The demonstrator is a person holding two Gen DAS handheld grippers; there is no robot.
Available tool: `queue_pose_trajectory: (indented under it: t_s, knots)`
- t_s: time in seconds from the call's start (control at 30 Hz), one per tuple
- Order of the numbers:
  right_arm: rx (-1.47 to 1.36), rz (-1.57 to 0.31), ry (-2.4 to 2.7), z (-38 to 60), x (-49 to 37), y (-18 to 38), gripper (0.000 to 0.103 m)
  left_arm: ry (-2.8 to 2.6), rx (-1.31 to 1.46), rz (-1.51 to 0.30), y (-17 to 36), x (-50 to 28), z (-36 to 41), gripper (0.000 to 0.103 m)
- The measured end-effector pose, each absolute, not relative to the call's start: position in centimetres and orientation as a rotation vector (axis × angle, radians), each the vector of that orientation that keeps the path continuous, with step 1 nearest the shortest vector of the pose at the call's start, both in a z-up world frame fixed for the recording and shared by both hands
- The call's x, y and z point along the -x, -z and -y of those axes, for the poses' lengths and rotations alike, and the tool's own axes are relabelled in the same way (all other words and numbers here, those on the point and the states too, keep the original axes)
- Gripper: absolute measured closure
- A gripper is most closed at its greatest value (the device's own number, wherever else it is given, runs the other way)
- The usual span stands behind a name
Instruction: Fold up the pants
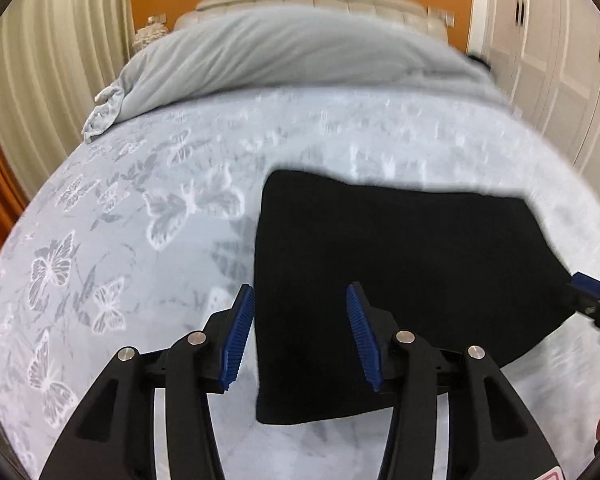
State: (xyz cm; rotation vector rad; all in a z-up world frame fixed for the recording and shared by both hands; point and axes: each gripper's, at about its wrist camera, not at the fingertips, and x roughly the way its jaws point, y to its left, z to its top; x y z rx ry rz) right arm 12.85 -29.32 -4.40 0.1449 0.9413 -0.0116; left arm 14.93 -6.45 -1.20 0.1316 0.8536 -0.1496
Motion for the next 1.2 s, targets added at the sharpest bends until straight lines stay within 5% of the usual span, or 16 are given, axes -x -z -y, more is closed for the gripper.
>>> queue_pose_trajectory:
  t_s: [0.13, 0.27, 0.4, 0.53, 1.2]
  knots:
    - [-0.319, -0.914, 0.008, 30.6, -10.8, 1.9, 0.042, 0.125, -0.117, -0.908, 2.8, -14.0, 5.7, 0.057]
    - [-0.276, -0.758, 0.089, 29.4, -7.5, -3.6, 0.013, 0.103, -0.158, -0.826, 0.4, -11.4, 5.0, 0.056]
    - [-0.239, -0.714, 0.132, 26.6, -6.1, -5.9, 0.005, 0.081, -0.139, -0.777, -1.7, -8.5, 4.0, 0.034]
    - [-0.202, -0.726, 0.184, 24.6, -4.7, -5.2, 0.005, 0.042, -0.15, -0.742, -2.3, -5.3, 3.2, 0.017]
    - [-0.176, -0.786, 0.183, 23.9, -0.4, 0.5, 0.005, 0.068, -0.085, -0.699, -0.7, -1.7, 2.7, 0.017]
